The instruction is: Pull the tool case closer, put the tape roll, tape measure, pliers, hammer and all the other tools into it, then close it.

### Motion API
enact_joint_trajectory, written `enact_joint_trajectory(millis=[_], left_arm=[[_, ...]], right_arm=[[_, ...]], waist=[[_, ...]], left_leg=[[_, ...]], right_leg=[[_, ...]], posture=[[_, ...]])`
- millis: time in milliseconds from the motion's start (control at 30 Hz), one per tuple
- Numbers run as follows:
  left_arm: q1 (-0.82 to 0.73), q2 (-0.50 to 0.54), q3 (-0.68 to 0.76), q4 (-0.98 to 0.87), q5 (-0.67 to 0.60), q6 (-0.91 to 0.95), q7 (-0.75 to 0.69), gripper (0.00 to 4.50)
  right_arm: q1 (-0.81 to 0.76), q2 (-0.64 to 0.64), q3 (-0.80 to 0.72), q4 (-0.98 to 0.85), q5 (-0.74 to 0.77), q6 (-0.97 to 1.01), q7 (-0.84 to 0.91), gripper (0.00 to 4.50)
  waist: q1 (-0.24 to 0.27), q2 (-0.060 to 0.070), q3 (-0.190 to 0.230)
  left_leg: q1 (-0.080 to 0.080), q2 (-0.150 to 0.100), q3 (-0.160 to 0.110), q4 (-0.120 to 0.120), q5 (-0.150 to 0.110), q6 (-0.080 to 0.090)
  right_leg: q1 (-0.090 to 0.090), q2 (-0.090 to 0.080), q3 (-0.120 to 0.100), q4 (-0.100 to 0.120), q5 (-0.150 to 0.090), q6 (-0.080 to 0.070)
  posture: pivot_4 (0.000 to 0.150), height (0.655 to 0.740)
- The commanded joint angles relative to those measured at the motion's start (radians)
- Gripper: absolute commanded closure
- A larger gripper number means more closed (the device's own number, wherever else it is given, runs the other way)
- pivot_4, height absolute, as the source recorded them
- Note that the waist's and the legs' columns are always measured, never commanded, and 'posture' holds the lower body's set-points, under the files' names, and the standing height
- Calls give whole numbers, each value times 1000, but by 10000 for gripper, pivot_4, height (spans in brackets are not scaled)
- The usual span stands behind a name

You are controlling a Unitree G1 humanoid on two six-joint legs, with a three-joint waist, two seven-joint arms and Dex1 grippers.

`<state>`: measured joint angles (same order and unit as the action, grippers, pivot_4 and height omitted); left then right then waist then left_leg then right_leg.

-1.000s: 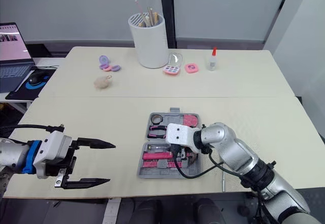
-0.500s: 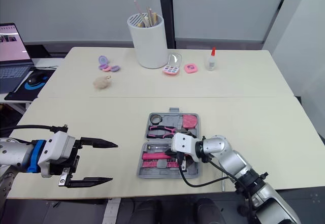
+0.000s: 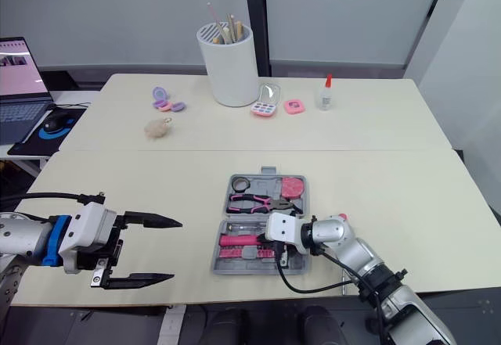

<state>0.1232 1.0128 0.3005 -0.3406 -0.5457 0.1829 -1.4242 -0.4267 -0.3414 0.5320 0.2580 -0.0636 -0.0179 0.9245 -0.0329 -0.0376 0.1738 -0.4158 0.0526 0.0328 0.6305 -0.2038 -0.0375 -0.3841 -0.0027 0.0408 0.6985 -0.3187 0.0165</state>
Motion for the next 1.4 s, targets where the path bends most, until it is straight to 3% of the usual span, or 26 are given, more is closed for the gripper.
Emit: enact_joint_trajectory(millis=[33, 233, 267, 400, 533, 800, 833, 1033, 1400], left_arm=[[3, -7, 15, -28, -7, -7, 15, 0], [1, -27, 26, -15, -26, 7, 40, 0], [-5, -35, 31, -11, -40, 21, 52, 0], [-37, -51, 43, 29, -55, 44, 82, 0], [-46, -49, 95, 75, -72, 57, 100, 0], [1, -7, 224, 221, -57, 75, 62, 0], [8, 1, 244, 250, -57, 79, 55, 0], [41, 40, 290, 361, -22, 55, 20, 0], [-4, 37, 257, 393, 29, 13, 27, 0]], right_arm=[[14, -13, -11, -2, -8, 20, 18, 44909], [2, -26, -101, -248, 127, 182, 70, 44909], [4, -37, -124, -296, 157, 221, 80, 43065], [21, -156, -225, -461, 258, 335, 144, 34261], [55, -353, -404, -551, 366, 427, 213, 24564], [201, -659, -735, -500, 471, 505, 306, 1558], [240, -698, -774, -480, 463, 493, 329, 232], [351, -755, -881, -395, 461, 465, 345, 232], [353, -748, -848, -375, 452, 434, 338, 232]], waist=[[0, 0, 0], [1, 0, 0], [1, 0, 0], [2, 0, 0], [6, 0, 1], [0, 0, 1], [0, 0, 1], [-1, 0, 1], [1, 0, 1]], left_leg=[[0, 0, 0, 0, 0, 0], [-1, 0, 0, 0, 0, 0], [-1, 0, 0, 0, 0, 0], [-1, 1, 0, 0, 0, 0], [-1, 0, 0, 0, 0, 0], [-1, 1, 1, -1, 0, 0], [-1, 1, 1, -1, 0, 0], [0, 2, 2, -1, 0, 0], [-1, 4, 3, -1, 0, 0]], right_leg=[[0, 0, 0, 0, 0, 0], [-1, 0, 0, 0, 0, 0], [-1, 0, 0, 0, 0, 0], [-1, 0, 0, 0, 0, 0], [0, -1, 0, -1, 0, 0], [-1, -1, 0, -1, 0, -1], [-1, 0, 0, -1, 0, -1], [-1, 0, 1, -1, -1, -1], [-1, 0, 1, -1, -1, -2]], posture=[[1500, 7400], [1500, 7400], [1500, 7400], [1500, 7400], [1500, 7400], [1500, 7400], [1500, 7400], [1500, 7400], [1500, 7400]])
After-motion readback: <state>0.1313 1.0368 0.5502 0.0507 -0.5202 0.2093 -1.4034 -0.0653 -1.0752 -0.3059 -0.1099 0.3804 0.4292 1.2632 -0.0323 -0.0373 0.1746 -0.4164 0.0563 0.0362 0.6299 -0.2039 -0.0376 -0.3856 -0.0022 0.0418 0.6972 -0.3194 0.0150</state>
